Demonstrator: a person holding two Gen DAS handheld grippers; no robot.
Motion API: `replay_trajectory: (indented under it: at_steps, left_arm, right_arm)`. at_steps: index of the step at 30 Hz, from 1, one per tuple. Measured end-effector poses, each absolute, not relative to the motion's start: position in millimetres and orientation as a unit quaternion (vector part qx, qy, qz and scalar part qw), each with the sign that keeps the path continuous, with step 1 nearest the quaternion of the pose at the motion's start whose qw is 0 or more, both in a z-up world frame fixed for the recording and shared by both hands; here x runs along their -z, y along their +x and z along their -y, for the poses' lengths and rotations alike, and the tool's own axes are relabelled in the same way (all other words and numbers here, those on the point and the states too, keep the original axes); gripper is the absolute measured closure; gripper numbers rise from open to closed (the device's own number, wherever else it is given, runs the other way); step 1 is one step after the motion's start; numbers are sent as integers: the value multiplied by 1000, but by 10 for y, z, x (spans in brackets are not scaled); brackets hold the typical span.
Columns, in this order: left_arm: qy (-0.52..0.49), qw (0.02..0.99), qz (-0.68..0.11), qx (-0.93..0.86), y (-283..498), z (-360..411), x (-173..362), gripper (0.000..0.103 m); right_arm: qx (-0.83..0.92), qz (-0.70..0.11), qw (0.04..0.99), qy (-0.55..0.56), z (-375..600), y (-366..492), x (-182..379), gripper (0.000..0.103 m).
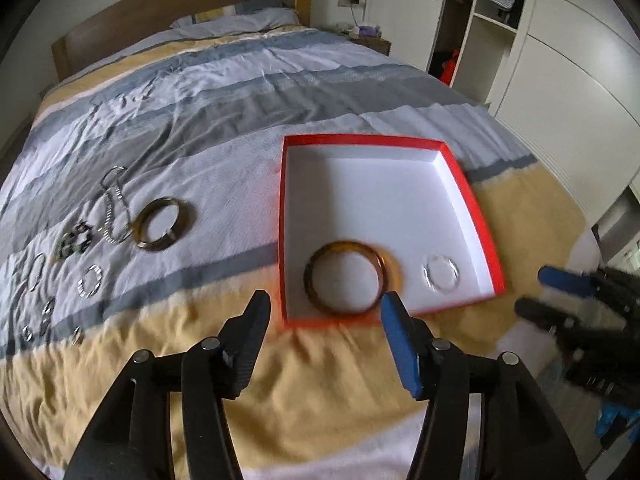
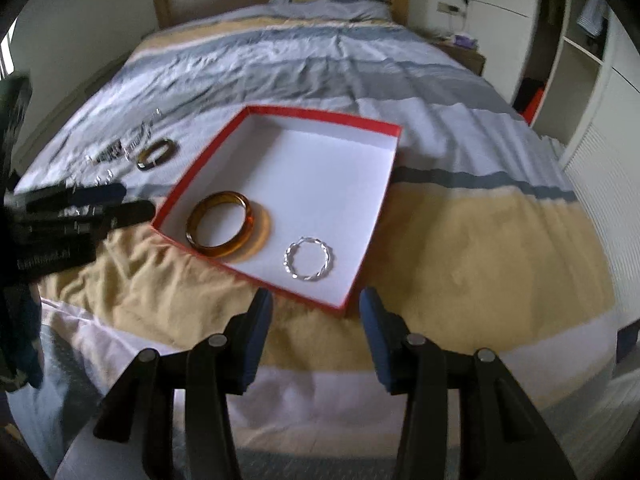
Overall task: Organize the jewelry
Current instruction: 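Withdraw both grippers from the box back toward the jewelry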
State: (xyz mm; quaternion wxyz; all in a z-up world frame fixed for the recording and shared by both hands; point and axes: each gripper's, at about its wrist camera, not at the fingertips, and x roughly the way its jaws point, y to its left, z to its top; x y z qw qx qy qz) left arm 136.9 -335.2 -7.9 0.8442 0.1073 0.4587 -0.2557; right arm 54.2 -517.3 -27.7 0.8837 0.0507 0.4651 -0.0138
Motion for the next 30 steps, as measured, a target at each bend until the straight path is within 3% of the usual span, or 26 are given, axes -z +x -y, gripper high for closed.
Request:
replay_trajectory:
  at_steps: [13,21,25,30]
  left_arm:
    - [117,860,-438,233,388,2384,-277,41]
    - [65,897,-398,183,79,1423,-684,37]
    - [39,916,-373,142,-118,884,-802,27]
    - [-15,929,-354,111,-296,254,-904,27]
  right_arm:
    - [-23,-400,915,50,4381,-210,-290,59]
    - [-45,-360,931,36,3714,-452,-704,59]
    - [-63,-346,936,24,3385,-542,-837,59]
    - [-87,-334,938,12,3053,-613,-964,59]
